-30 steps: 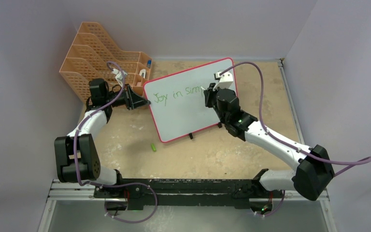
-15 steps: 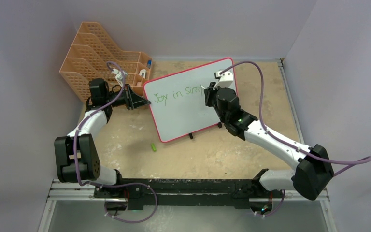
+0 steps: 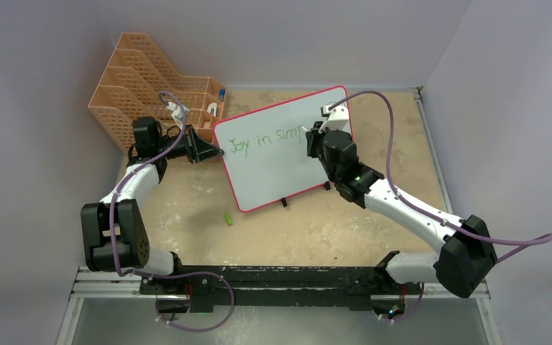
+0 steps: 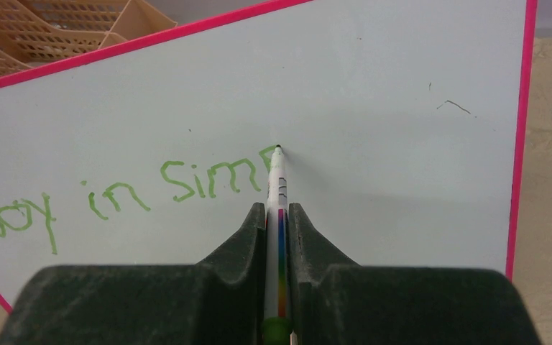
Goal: Write a sentence on the whiteboard
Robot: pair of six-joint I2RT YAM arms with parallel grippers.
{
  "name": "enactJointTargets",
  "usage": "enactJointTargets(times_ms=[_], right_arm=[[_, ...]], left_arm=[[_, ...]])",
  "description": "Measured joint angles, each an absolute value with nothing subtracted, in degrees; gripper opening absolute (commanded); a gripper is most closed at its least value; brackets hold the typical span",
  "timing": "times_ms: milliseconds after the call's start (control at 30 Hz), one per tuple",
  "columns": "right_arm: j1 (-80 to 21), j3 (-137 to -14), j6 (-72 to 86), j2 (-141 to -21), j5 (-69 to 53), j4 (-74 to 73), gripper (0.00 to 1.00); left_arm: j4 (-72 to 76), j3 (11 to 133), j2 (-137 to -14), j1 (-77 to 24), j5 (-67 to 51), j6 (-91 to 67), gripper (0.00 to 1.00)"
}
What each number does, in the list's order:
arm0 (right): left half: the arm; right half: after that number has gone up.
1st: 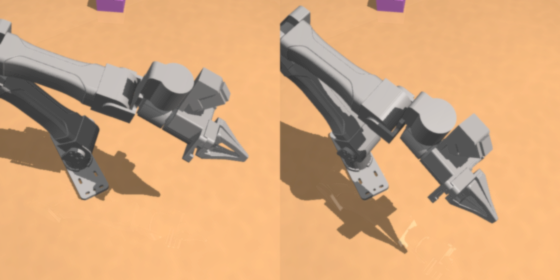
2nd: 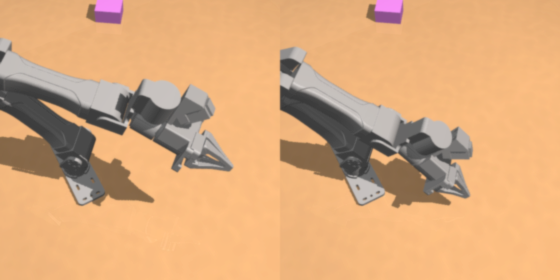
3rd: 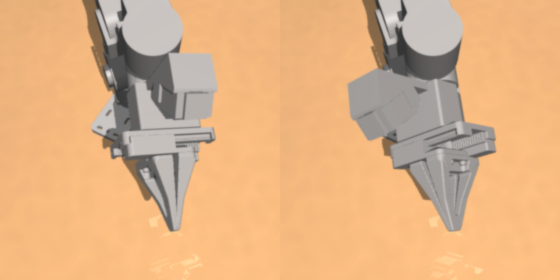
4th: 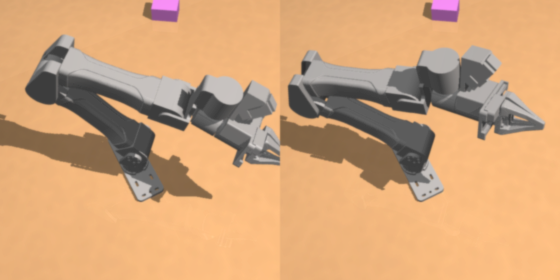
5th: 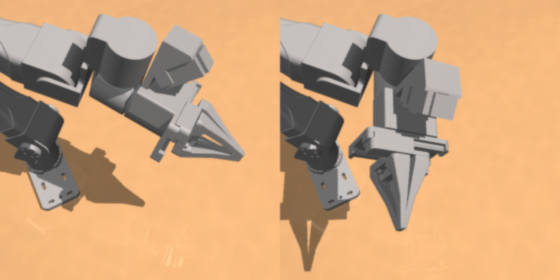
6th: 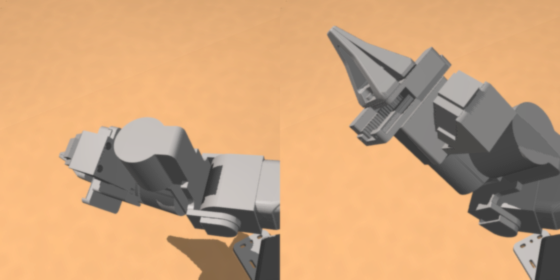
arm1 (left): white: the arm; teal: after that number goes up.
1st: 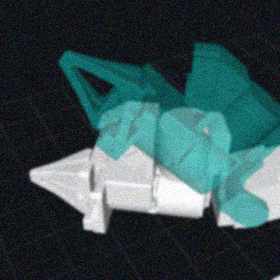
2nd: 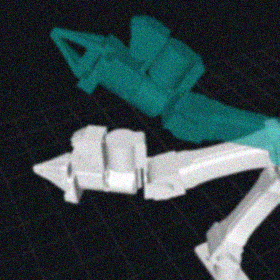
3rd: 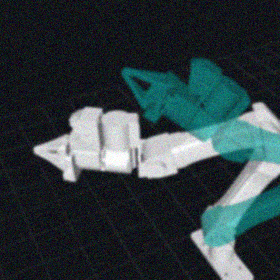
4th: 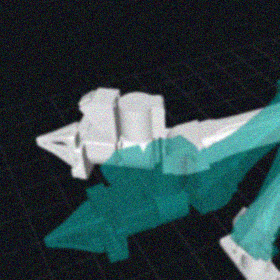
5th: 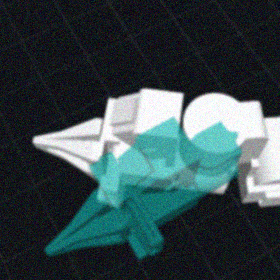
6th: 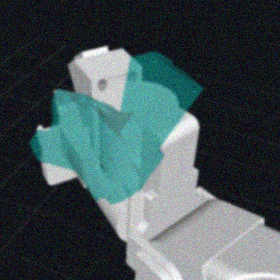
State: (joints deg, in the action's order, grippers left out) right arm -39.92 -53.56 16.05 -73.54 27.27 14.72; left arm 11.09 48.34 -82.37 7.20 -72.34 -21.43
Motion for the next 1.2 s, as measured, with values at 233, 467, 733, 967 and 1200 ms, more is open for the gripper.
enactJointTargets(times_ms=[233,467,733,967,1200], right_arm=[[-39.72,-52.95,16.67,-72.99,27.27,13.98,0.00],[-39.70,-51.90,17.30,-72.23,26.68,12.86,0.00],[-39.68,-51.72,18.06,-72.18,25.74,12.75,0.00],[-39.68,-51.72,18.24,-72.18,25.71,12.75,0.00],[-39.68,-51.72,18.39,-72.18,24.51,12.75,0.00]], left_arm=[[11.07,48.38,-82.37,7.20,-72.31,-21.43,0.00],[11.07,48.40,-82.37,7.20,-72.31,-21.43,0.00],[11.07,48.40,-82.37,7.20,-72.16,-21.43,0.00],[11.07,48.40,-82.37,7.20,-72.16,-21.43,0.00],[11.07,48.40,-82.37,7.20,-72.14,-21.43,0.00]])
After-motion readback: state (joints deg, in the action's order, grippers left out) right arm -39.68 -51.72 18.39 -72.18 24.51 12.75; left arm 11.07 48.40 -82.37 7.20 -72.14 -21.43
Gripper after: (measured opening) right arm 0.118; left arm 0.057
